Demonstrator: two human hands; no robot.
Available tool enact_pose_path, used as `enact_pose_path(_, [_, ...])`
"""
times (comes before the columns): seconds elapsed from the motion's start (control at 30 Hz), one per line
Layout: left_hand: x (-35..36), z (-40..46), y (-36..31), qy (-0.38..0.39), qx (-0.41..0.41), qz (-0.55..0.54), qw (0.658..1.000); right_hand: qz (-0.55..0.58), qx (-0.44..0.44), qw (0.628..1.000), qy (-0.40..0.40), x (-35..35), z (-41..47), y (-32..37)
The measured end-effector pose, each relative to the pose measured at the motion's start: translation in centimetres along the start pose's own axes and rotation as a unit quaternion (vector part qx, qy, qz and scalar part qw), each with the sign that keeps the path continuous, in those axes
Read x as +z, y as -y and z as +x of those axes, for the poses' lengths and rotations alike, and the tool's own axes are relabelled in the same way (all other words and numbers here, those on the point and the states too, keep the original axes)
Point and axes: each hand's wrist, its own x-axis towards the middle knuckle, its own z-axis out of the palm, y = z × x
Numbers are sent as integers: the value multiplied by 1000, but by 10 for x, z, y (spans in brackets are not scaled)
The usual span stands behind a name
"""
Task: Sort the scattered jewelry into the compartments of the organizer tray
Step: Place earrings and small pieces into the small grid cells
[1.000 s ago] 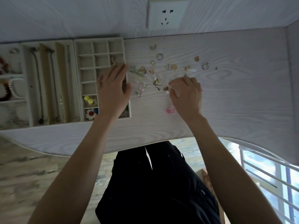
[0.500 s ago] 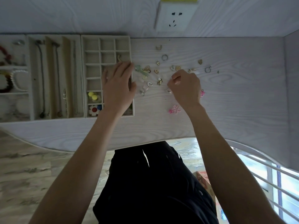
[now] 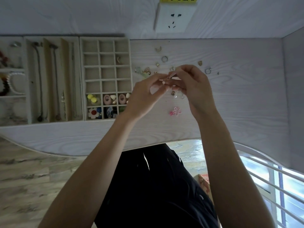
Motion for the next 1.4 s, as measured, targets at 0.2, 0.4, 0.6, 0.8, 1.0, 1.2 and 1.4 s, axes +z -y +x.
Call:
enact_pose_path(0.2, [-28, -28, 21, -95, -32, -97, 990, -94, -50, 994, -7, 24, 0, -16])
enact_pose_path(0.4, [-61, -37, 37, -201, -69, -39, 976, -204, -114, 972, 34, 59, 9, -45])
enact_pose_path(0.6, [-92, -15, 39, -173, -63, 81, 980, -321, -221, 921, 21, 81, 13, -64])
enact_pose_path(0.8, [-93, -17, 42, -127, -27, 185, 974, -394, -274, 877, -8, 92, 15, -83])
enact_pose_path(1.0, [-99, -45, 61, -137, 57, 340, 929, -402, -299, 862, -75, 80, -3, -85])
enact_pose_path(1.2, [-104, -39, 64, -127, 84, 399, 904, -561, -323, 763, -13, 84, 6, -88])
enact_pose_path(1.4, [-96, -31, 65, -62, 80, 499, 861, -630, -332, 702, 3, 89, 8, -85])
